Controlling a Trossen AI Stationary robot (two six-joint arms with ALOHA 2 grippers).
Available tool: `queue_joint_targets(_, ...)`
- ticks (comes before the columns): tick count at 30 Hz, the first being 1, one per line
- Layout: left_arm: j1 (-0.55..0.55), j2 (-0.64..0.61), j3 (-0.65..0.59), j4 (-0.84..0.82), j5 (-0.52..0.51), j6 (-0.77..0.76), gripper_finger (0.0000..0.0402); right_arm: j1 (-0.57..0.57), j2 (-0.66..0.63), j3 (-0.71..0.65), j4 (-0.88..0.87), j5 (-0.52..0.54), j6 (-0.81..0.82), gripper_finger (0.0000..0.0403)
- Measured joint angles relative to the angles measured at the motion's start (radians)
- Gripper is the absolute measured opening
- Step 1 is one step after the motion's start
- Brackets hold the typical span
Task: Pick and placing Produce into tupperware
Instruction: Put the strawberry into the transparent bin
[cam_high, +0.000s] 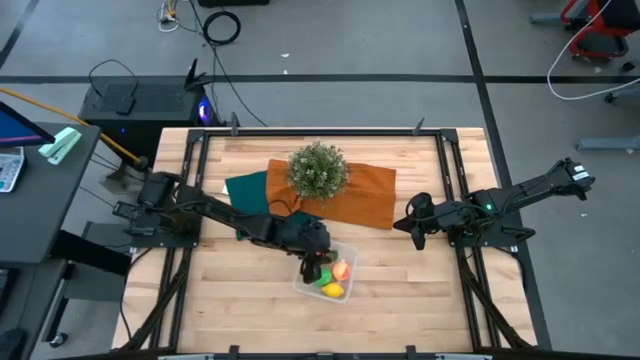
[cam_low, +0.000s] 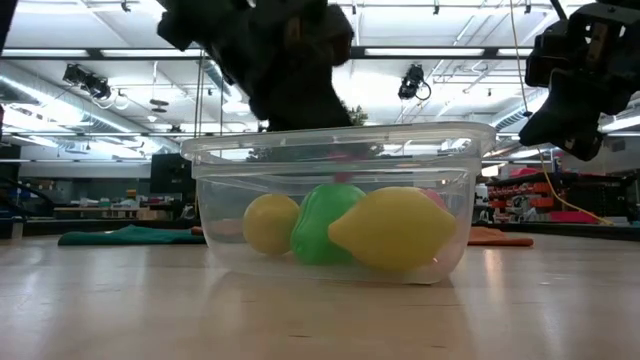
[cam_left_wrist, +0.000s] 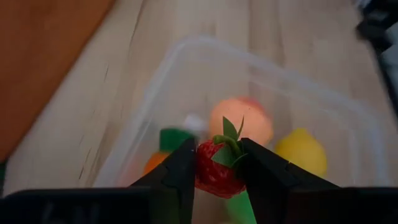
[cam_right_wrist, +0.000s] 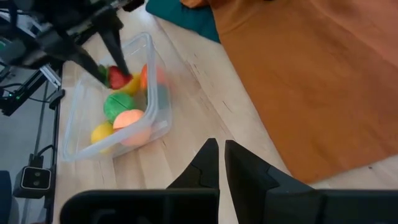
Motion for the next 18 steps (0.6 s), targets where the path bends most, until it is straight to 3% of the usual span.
queue_joint_targets(5,-0.003,0.051,0.052,-0.045,0.048,0.04,0.0118,0.0,0.001,0.0,0.007,0.0,-0.004,0.0)
queue_joint_targets(18,-0.003,0.089,0.057,-0.129,0.045,0.05,0.0122,0.0,0.019,0.0,0.016,0.001,-0.016,0.0)
